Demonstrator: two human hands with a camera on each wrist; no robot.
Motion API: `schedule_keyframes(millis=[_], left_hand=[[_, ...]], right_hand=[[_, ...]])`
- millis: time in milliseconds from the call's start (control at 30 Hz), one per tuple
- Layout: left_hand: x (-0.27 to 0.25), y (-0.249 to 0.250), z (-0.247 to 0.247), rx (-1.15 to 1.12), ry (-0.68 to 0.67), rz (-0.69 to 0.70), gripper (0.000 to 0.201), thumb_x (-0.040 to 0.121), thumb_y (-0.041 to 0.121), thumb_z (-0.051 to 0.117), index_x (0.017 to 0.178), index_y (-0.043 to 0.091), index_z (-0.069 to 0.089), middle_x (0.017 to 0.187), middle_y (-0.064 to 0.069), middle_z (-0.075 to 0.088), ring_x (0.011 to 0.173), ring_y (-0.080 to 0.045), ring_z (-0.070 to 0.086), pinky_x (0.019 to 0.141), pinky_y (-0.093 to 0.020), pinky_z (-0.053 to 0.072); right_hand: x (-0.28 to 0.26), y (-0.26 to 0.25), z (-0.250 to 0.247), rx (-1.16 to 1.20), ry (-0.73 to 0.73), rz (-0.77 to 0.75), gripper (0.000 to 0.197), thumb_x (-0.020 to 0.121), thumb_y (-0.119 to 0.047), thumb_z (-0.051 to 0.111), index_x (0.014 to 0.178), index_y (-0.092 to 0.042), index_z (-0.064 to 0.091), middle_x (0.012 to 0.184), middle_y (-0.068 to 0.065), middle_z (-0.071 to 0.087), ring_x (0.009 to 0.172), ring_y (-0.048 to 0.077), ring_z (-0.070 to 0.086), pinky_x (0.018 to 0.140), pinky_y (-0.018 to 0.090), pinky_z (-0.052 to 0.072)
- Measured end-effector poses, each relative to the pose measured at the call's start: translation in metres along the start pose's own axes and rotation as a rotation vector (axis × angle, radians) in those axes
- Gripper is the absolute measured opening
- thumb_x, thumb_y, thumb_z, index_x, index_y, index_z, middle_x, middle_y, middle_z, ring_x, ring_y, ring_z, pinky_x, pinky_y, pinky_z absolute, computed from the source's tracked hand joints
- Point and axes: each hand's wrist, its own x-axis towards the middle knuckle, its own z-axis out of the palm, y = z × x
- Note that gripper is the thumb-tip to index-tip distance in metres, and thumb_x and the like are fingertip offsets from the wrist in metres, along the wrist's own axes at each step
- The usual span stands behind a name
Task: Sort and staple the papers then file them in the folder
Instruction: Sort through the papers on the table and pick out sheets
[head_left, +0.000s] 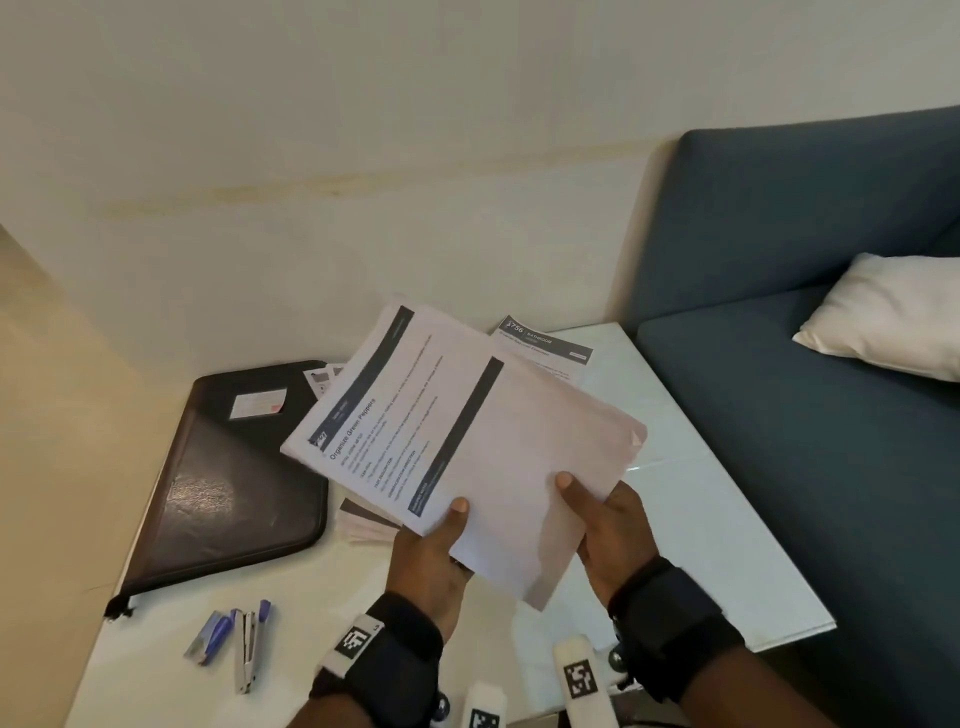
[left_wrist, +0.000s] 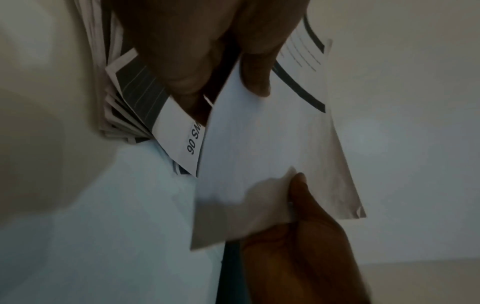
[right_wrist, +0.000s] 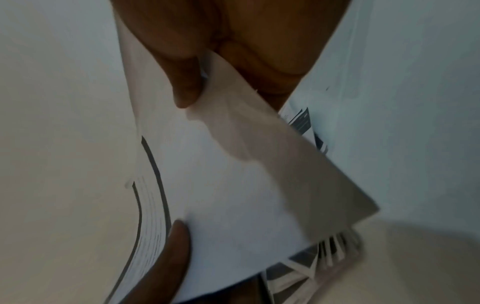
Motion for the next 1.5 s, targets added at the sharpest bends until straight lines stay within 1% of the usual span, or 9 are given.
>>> schedule_keyframes(millis=[200,333,433,533,733,933,1200,1367,1500], left_hand=[[0.034,0.049,-0.053,0.017,0.183,0.040,0.040,0.091,-0.001,0.058,0.127,0.016,0.061,0.120,-0.016,0.069,0.106,-0.035,0.068,0.091,-0.055,0.053],[0.045,0.063,-0.060,0.520,0.050,0.098,0.029,0.092,0.003,0.060,0.114,0.023,0.063,0.107,-0.006,0.074,0.100,-0.028,0.071,0.091,-0.054,0.054],[0.048,0.045,-0.056,0.797,0.061,0.169,0.017,0.096,0.009,0.058,0.105,0.022,0.061,0.101,0.003,0.070,0.096,-0.020,0.068,0.082,-0.040,0.057],[0.047,0.026,-0.056,0.730,0.153,0.212,0.016,0.100,0.014,0.052,0.113,0.017,0.060,0.105,-0.001,0.068,0.099,-0.026,0.066,0.071,-0.030,0.053],[0.034,0.006,-0.042,0.535,0.153,0.272,0.030,0.100,0.014,0.052,0.129,0.023,0.053,0.120,0.001,0.064,0.108,-0.022,0.061,0.079,-0.037,0.058],[0.024,-0.031,-0.057,0.572,0.159,0.140,0.021,0.095,0.011,0.060,0.114,0.021,0.060,0.113,-0.002,0.066,0.109,-0.031,0.061,0.072,-0.026,0.052],[0.032,-0.033,-0.061,0.611,0.118,0.183,0.016,0.096,0.019,0.059,0.112,0.022,0.061,0.111,-0.001,0.068,0.103,-0.024,0.063,0.076,-0.028,0.055],[0.026,-0.048,-0.067,0.701,0.087,0.080,0.027,0.095,0.015,0.060,0.120,0.024,0.054,0.110,0.000,0.064,0.106,-0.024,0.057,0.088,-0.031,0.050],[0.034,-0.045,-0.070,0.708,0.106,0.109,0.024,0.097,0.019,0.058,0.121,0.020,0.057,0.110,-0.001,0.065,0.103,-0.023,0.060,0.085,-0.031,0.052]], right_hand=[[0.011,-0.008,-0.036,-0.231,0.090,0.043,0.016,0.091,-0.013,0.065,0.103,-0.004,0.069,0.098,0.017,0.073,0.094,0.039,0.068,0.082,0.052,0.057],[0.015,-0.006,-0.049,-0.342,0.094,0.025,0.009,0.092,-0.010,0.064,0.095,-0.005,0.071,0.090,0.014,0.074,0.087,0.033,0.068,0.076,0.042,0.056],[0.017,0.001,-0.053,-0.404,0.086,0.022,0.008,0.091,-0.009,0.064,0.091,-0.007,0.072,0.091,0.016,0.074,0.088,0.034,0.068,0.082,0.049,0.054],[0.017,0.011,-0.054,-0.418,0.111,-0.006,0.009,0.092,-0.010,0.064,0.090,-0.011,0.072,0.090,0.012,0.075,0.091,0.034,0.069,0.081,0.048,0.055],[0.008,0.023,-0.045,-0.333,0.168,-0.164,0.009,0.092,-0.016,0.067,0.094,-0.023,0.071,0.091,-0.002,0.075,0.089,0.015,0.069,0.074,0.029,0.056],[0.006,0.046,-0.063,-0.302,0.185,-0.099,0.020,0.080,-0.006,0.079,0.092,-0.022,0.074,0.090,-0.001,0.077,0.092,0.018,0.072,0.073,0.025,0.055],[0.010,0.039,-0.063,-0.284,0.241,-0.117,0.019,0.084,-0.007,0.074,0.092,-0.025,0.071,0.095,0.003,0.075,0.090,0.019,0.070,0.080,0.038,0.056],[0.008,0.051,-0.074,-0.363,0.220,-0.054,0.023,0.081,-0.005,0.077,0.087,-0.026,0.070,0.087,-0.007,0.074,0.086,0.015,0.069,0.071,0.024,0.056],[0.012,0.049,-0.072,-0.335,0.244,-0.035,0.013,0.083,-0.011,0.076,0.078,-0.021,0.070,0.078,-0.001,0.073,0.079,0.020,0.068,0.065,0.028,0.053]])
